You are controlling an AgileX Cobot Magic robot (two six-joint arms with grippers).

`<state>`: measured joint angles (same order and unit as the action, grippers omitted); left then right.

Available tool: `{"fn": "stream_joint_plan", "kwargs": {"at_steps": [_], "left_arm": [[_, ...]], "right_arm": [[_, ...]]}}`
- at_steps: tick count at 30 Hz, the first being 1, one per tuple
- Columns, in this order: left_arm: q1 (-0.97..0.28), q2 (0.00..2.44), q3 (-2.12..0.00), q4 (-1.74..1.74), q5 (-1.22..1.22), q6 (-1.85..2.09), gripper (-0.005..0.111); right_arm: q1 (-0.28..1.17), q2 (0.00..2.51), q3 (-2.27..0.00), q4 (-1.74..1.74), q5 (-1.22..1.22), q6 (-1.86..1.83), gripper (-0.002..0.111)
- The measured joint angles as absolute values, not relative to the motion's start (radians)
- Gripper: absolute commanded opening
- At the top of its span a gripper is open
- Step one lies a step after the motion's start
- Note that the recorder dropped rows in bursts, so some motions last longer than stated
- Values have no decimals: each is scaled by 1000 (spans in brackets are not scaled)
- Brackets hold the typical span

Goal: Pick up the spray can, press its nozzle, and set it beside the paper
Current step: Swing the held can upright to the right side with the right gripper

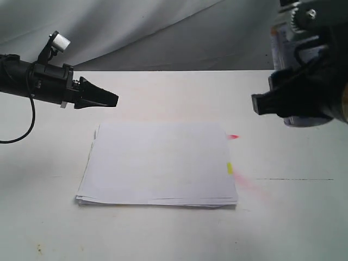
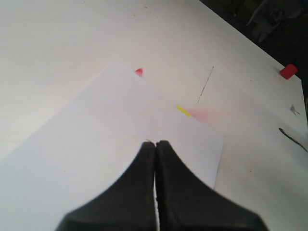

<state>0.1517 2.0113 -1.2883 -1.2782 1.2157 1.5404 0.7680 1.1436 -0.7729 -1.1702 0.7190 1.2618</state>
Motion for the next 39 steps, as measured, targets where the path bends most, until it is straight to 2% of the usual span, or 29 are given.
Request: {"fn": "stream_joint_plan", "kwargs": {"at_steps": [6,12,18,27,34,39], "left_arm": [[152,2011,-1288,-1291,1216,1540,0],[152,2011,-1288,-1293,1216,1542,0],[152,2011,-1288,-1303,1216,1542,0],[152,2011,-1288,-1316,1216,1545,0],[152,2011,-1288,-1316,1216,1545,0],[152,2011,-1288,-1316,1216,1545,0]], "right_arm": [[768,1087,-526,-1364,653,1670,0],[768,1087,-440,-1649,684,1923,0],[768,1115,-438,-1702,751,1977,0],[768,1317,-442,-1704,848,2071,0],[768,1503,-546,-1700,920,2078,0],[768,1568,-640,-1700,877,2080,0]]}}
